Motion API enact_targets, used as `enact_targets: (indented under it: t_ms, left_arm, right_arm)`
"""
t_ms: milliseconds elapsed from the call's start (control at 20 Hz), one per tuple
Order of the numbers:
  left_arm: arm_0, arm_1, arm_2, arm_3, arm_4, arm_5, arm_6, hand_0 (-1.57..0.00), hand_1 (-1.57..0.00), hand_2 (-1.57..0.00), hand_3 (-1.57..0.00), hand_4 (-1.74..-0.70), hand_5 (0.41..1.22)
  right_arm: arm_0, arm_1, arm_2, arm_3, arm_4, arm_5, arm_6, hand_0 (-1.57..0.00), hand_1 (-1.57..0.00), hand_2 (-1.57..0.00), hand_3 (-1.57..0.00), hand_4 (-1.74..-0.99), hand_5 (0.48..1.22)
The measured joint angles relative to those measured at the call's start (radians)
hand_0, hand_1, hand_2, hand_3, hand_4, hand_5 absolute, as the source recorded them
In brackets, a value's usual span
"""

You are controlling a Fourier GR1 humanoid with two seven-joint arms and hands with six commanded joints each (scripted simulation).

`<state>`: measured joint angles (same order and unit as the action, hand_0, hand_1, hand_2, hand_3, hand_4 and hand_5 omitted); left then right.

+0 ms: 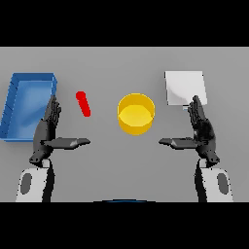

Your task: Pick up the red beaker and tilt it to pour out 1 green nut into yellow bowl. Pick up the yellow bowl and place it on the metallic measuring scale.

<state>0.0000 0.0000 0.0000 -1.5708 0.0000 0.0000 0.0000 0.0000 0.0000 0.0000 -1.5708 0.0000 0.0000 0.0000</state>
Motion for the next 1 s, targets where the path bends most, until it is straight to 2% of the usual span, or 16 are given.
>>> enact_targets:
  t_ms: [250, 300, 350, 400, 500, 600, 750, 800, 900, 1000]
  left_arm:
    - [0.007, -0.013, -0.014, -0.007, -0.011, 0.007, -0.001, 0.0, 0.0, 0.0, 0.0, -1.2, 0.652]
    - [0.012, -0.015, -0.015, -0.009, -0.015, 0.011, -0.001, 0.0, 0.0, 0.0, 0.0, -1.2, 0.652]
    - [0.049, 0.012, -0.054, -0.056, -0.07, 0.008, -0.027, 0.0, 0.0, 0.0, 0.0, -1.21, 0.649]
    - [0.071, 0.03, -0.075, -0.091, -0.098, 0.003, -0.02, 0.0, 0.0, 0.0, 0.0, -1.21, 0.65]
    - [0.098, 0.037, -0.114, -0.148, -0.136, 0.002, 0.019, 0.0, 0.0, 0.0, 0.0, -1.22, 0.658]
    - [0.106, 0.048, -0.119, -0.16, -0.145, -0.002, 0.054, 0.0, 0.0, 0.0, 0.0, -1.23, 0.661]
    - [0.08, 0.053, -0.125, -0.137, -0.154, -0.011, 0.079, 0.0, 0.0, 0.0, 0.0, -1.25, 0.679]
    - [0.085, 0.05, -0.138, -0.133, -0.164, -0.016, 0.063, 0.0, 0.0, 0.0, 0.0, -1.28, 0.691]
    - [0.02, 0.034, -0.127, -0.066, -0.155, -0.016, 0.08, 0.0, 0.0, 0.0, 0.0, -1.33, 0.713]
    - [-0.03, 0.028, -0.117, -0.01, -0.153, -0.016, 0.078, 0.0, 0.0, 0.0, 0.0, -1.37, 0.732]
  right_arm:
    - [-0.021, -0.013, -0.016, 0.018, -0.011, 0.004, 0.007, 0.0, 0.0, 0.0, 0.0, -1.245, 0.681]
    - [-0.017, -0.01, -0.012, 0.021, -0.007, 0.006, -0.006, 0.0, 0.0, 0.0, 0.0, -1.245, 0.681]
    - [0.023, -0.058, 0.027, -0.028, 0.087, -0.007, -0.09, 0.0, 0.0, 0.0, 0.0, -1.242, 0.678]
    - [0.049, -0.08, 0.057, -0.065, 0.151, -0.021, -0.117, 0.0, 0.0, 0.0, 0.0, -1.239, 0.679]
    - [0.08, -0.096, 0.088, -0.085, 0.219, -0.035, -0.116, 0.0, 0.0, 0.0, 0.0, -1.235, 0.678]
    - [0.084, -0.094, 0.1, -0.099, 0.241, -0.044, -0.101, 0.0, 0.0, 0.0, 0.0, -1.241, 0.68]
    - [0.08, -0.095, 0.097, -0.106, 0.22, -0.028, -0.103, 0.0, 0.0, 0.0, 0.0, -1.254, 0.682]
    - [0.088, -0.096, 0.098, -0.118, 0.208, -0.017, -0.112, 0.0, 0.0, 0.0, 0.0, -1.265, 0.68]
    - [0.078, -0.089, 0.092, -0.122, 0.179, -0.003, -0.092, 0.0, 0.0, 0.0, 0.0, -1.28, 0.679]
    - [0.078, -0.098, 0.088, -0.119, 0.176, 0.003, -0.107, 0.0, 0.0, 0.0, 0.0, -1.296, 0.677]
